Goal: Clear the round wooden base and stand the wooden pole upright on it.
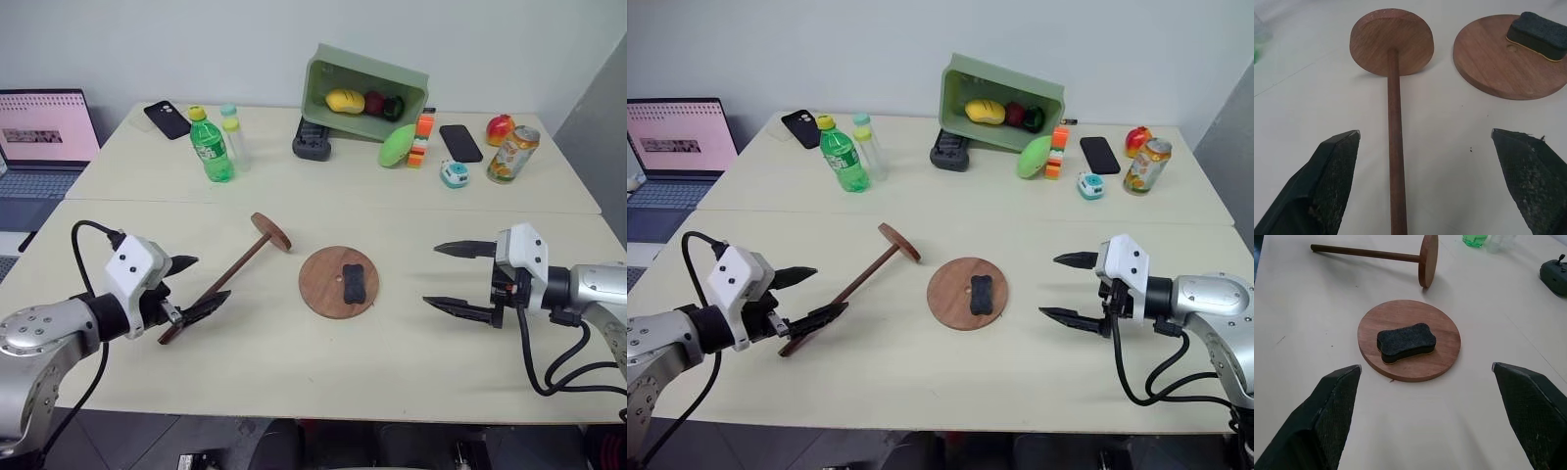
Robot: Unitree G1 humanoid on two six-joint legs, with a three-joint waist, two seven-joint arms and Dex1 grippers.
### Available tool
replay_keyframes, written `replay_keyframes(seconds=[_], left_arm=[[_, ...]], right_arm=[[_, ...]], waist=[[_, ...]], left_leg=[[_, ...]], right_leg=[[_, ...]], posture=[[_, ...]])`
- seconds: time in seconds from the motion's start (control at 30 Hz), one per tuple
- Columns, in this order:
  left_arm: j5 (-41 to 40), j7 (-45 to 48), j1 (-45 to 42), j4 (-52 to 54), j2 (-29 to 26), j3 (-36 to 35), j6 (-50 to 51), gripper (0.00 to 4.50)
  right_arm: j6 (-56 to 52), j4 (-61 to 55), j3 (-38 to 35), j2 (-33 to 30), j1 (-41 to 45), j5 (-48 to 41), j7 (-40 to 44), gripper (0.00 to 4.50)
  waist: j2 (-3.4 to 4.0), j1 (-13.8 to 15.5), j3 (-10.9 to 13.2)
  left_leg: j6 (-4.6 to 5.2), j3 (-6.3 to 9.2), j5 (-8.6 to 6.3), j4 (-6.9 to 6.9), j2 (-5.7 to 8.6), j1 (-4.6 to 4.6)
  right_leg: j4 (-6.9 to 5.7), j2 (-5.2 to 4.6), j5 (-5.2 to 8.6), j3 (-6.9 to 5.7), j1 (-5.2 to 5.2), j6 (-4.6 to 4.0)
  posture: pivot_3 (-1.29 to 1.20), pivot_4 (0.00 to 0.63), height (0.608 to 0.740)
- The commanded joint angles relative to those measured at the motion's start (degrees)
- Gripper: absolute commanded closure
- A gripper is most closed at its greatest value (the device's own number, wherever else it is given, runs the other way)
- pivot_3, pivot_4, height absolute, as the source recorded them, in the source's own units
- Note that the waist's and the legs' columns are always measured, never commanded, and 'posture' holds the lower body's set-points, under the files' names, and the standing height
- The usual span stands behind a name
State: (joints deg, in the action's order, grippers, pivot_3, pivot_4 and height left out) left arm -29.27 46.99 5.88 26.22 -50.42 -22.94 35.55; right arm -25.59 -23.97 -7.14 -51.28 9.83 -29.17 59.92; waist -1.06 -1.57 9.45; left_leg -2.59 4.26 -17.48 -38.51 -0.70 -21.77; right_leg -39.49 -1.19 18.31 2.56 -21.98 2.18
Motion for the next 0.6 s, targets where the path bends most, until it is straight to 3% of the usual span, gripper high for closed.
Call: replay_keyframes(seconds=[0.03,0.37,0.6], left_arm=[[-0.74,0.5,-0.85,1.13,0.22,-0.52,-1.33,0.03],[1.51,0.79,-2.01,0.26,-0.41,-0.04,-4.0,0.03],[-1.05,6.43,-2.33,2.02,-2.77,1.58,-3.26,0.03]], right_arm=[[0.17,-1.83,-0.6,-0.31,0.66,-0.41,-0.15,0.0],[0.19,-2.08,-0.93,-0.35,0.32,-0.74,0.04,0.0],[-4.88,-4.56,-2.08,0.2,-0.14,-5.14,-1.7,0.0]], waist=[[0.0,0.0,0.0],[0.0,0.01,0.0],[0.0,0.0,0.0]], left_leg=[[0.0,0.0,0.0,0.0,0.0,0.0],[0.0,0.0,0.0,-0.01,0.0,-0.01],[0.0,0.01,0.0,-0.01,0.0,-0.01]], right_leg=[[0.0,0.0,0.0,0.0,0.0,0.0],[0.0,0.0,0.0,0.0,0.0,0.0],[0.0,0.0,0.0,-0.02,0.0,0.0]], posture=[[0.0,0.15,0.74],[0.0,0.15,0.74],[0.0,0.15,0.74]])
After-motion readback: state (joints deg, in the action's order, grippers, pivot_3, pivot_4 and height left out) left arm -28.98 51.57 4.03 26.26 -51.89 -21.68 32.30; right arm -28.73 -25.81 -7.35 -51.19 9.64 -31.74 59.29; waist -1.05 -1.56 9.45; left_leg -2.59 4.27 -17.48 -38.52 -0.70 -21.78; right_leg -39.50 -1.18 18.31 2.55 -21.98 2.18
